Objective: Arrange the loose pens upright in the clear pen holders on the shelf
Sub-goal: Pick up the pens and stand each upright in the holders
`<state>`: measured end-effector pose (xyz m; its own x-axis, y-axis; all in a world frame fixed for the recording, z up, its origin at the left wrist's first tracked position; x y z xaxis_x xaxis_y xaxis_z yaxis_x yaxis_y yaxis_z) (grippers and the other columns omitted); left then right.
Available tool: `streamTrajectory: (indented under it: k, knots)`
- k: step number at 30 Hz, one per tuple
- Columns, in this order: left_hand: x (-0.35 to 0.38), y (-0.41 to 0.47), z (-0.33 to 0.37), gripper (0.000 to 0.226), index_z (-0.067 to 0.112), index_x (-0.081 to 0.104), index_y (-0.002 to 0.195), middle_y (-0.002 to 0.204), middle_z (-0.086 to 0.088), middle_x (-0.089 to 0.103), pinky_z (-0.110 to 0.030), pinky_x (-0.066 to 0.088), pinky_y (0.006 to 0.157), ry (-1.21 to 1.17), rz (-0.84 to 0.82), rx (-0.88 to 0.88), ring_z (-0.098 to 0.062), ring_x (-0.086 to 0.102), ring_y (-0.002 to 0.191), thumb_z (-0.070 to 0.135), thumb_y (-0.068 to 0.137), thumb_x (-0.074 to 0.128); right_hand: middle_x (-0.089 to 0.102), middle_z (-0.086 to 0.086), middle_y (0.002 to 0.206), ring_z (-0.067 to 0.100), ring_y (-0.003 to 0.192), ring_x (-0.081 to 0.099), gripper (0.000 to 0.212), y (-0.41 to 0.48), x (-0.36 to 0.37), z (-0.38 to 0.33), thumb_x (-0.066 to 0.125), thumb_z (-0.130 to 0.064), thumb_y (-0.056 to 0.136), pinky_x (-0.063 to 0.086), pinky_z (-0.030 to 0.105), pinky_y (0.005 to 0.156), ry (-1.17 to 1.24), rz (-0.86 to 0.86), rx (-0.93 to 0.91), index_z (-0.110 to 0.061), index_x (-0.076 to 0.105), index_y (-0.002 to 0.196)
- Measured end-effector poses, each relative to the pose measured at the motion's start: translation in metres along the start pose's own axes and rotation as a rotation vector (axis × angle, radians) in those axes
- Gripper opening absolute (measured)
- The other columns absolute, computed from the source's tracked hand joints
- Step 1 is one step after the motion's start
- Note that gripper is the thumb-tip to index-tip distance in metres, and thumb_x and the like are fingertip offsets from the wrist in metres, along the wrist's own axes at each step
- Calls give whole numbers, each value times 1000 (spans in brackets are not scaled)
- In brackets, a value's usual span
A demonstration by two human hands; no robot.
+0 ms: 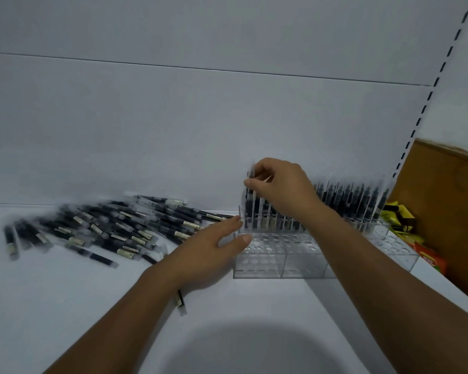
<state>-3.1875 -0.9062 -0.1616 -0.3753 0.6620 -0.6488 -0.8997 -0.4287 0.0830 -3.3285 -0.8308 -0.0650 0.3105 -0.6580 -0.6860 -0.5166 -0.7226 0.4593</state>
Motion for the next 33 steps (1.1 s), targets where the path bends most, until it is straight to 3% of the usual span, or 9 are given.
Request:
streamTrajectory:
  k: [2, 6, 14, 21, 25, 29, 33]
  knots:
    - [0, 0, -1, 63, 42, 31, 147, 153, 25, 25, -22, 18, 109, -19, -3, -5, 3, 23, 139, 64, 89, 44, 69, -8, 90, 12, 78, 63, 14, -1, 7, -3, 67, -37, 90, 51, 29, 73, -147, -43, -12, -24, 67, 95]
    - [1, 0, -2, 60, 41, 38, 144, 151, 26, 30, -33, 22, 118, -10, -9, 0, 3, 26, 139, 65, 89, 44, 70, -4, 92, 16, 84, 63, 18, -2, 11, -3, 64, -37, 92, 53, 33, 78, -222, -14, 12, -20, 68, 99]
    - [0, 0, -2, 58, 40, 42, 142, 151, 26, 29, -31, 22, 117, 6, 3, 16, 4, 26, 138, 64, 89, 43, 59, -12, 69, 15, 74, 62, 23, -4, 13, 9, 65, -40, 90, 52, 32, 71, -244, -52, 90, -28, 55, 73]
    - [1, 1, -3, 60, 40, 42, 141, 150, 25, 32, -33, 24, 117, -8, -5, 22, 3, 28, 138, 66, 88, 43, 64, -6, 75, 16, 75, 62, 21, -8, 17, 7, 64, -43, 90, 55, 37, 76, -288, -136, 79, -24, 63, 80]
    - [-3, -3, 2, 61, 36, 51, 135, 143, 21, 44, -25, 30, 107, 54, 49, 39, 3, 39, 129, 69, 85, 39, 68, -5, 80, 15, 76, 63, 32, -13, 9, 3, 55, -52, 93, 51, 30, 71, -416, -175, 61, -23, 69, 86]
    - [-21, -11, 7, 53, 38, 60, 125, 127, 18, 60, -29, 43, 97, 147, 121, -12, -3, 55, 114, 67, 89, 33, 63, -9, 73, 12, 72, 58, 34, -12, 6, -12, 53, -57, 92, 41, 26, 63, -447, -209, 24, -28, 63, 77]
    - [-53, -25, 3, 32, 42, 64, 114, 105, 19, 68, -31, 51, 86, 300, 224, -28, 0, 62, 91, 56, 94, 44, 69, -7, 92, 15, 86, 61, 26, -10, 28, -34, 57, -49, 92, 47, 28, 72, -418, -284, -29, -26, 70, 95]
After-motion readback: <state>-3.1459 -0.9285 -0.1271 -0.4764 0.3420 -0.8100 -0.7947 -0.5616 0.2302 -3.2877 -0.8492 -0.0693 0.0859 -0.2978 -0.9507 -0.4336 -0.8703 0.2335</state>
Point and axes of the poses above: each hand's wrist, its own y-axis towards the middle knuckle, its own x-axis out of the palm, z = x × y, the point moved 5 cm from there along y, towards the middle knuckle
